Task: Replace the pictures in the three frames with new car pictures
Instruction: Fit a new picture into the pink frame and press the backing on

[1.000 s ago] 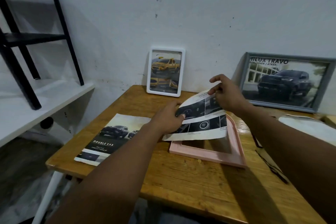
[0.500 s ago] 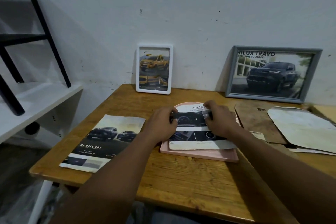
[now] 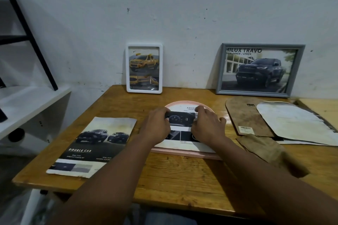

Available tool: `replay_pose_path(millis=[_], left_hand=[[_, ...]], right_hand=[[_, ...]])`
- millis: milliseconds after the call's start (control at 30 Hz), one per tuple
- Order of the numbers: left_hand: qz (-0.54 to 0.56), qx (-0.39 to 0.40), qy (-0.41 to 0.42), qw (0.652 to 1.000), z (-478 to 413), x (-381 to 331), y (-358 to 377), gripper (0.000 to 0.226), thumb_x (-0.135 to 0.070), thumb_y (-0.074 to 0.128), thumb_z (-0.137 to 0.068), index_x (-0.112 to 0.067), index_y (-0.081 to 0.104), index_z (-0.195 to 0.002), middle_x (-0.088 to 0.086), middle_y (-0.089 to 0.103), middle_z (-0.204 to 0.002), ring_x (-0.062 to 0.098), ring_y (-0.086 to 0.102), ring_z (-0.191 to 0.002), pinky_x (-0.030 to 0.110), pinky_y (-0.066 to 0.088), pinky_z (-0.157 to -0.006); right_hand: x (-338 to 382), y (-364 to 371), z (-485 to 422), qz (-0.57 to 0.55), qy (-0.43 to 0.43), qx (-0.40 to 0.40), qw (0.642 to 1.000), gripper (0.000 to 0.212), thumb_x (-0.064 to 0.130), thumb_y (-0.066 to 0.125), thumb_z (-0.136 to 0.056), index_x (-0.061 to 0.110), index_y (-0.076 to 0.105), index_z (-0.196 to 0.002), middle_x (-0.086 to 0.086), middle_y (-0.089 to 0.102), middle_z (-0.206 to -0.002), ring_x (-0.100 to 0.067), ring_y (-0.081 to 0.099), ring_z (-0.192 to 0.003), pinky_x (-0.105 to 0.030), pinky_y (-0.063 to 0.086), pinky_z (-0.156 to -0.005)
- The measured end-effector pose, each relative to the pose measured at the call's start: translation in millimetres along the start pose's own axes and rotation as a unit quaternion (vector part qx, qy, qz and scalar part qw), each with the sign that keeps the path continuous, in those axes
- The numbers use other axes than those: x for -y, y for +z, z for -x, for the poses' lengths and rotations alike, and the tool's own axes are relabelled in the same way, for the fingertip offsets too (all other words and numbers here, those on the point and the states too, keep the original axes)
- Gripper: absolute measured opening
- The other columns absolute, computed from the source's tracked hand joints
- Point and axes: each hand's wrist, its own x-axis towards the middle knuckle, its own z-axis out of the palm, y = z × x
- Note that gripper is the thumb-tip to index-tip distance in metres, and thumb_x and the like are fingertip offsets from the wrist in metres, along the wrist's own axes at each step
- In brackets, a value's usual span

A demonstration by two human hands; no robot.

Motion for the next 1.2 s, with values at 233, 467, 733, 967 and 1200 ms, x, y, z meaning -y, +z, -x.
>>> replay_pose_path(millis=[233, 467, 733, 967, 1200], left_hand=[[-0.048, -0.008, 0.004, 0.999, -20.0, -27.8, 7.8, 0.039, -0.021, 0.065, -0.097, -0.026, 0.058, -0.135, 0.002, 0.054, -0.14, 0.022, 0.051, -0.124, 0.043, 0.052, -0.099], [-0.001, 0.057, 0.085, 0.995, -27.1, -109.3, 52.7, 0.042, -0.027, 0.06, -0.097, -0.029, 0.053, -0.139, 0.001, 0.057, -0.139, 0.023, 0.051, -0.127, 0.048, 0.05, -0.101], [-0.091, 0.162, 0.066, 0.98, -30.1, -175.0, 98.7, 0.049, -0.04, 0.053, -0.098, -0.019, 0.043, -0.14, 0.011, 0.062, -0.128, 0.034, 0.056, -0.118, 0.048, 0.046, -0.099], [0.011, 0.174, -0.002, 0.985, -30.0, -198.3, 108.2, 0.056, -0.035, 0.059, -0.094, -0.019, 0.041, -0.144, 0.009, 0.057, -0.135, 0.032, 0.056, -0.119, 0.049, 0.048, -0.101], [0.156, 0.115, -0.066, 0.979, -34.9, -193.5, 109.6, 0.06, -0.022, 0.074, -0.088, -0.026, 0.044, -0.14, 0.006, 0.06, -0.13, 0.03, 0.062, -0.112, 0.049, 0.057, -0.092]], right_hand=[[-48.1, -48.9, -17.4, -0.045, 0.069, -0.088, 0.993, 0.048, 0.035, 0.062, -0.092, 0.026, 0.043, -0.135, -0.004, 0.051, -0.14, -0.028, 0.051, -0.123, -0.053, 0.045, -0.101], [-140.9, -92.2, -10.3, -0.037, 0.136, -0.064, 0.988, 0.028, 0.033, 0.063, -0.091, 0.026, 0.056, -0.117, -0.003, 0.068, -0.114, -0.022, 0.062, -0.096, -0.043, 0.056, -0.084], [-183.4, -84.7, 6.4, 0.006, 0.169, -0.065, 0.983, 0.04, 0.041, 0.054, -0.093, 0.026, 0.049, -0.129, -0.003, 0.062, -0.129, -0.028, 0.053, -0.119, -0.045, 0.041, -0.096], [-183.3, -78.2, 6.8, 0.027, 0.159, -0.065, 0.985, 0.041, 0.042, 0.051, -0.094, 0.027, 0.047, -0.132, -0.004, 0.059, -0.132, -0.03, 0.049, -0.123, -0.047, 0.039, -0.097], [-178.2, -78.6, 4.7, 0.028, 0.153, -0.063, 0.986, 0.041, 0.044, 0.05, -0.095, 0.027, 0.046, -0.132, -0.004, 0.059, -0.131, -0.03, 0.048, -0.123, -0.046, 0.039, -0.097]])
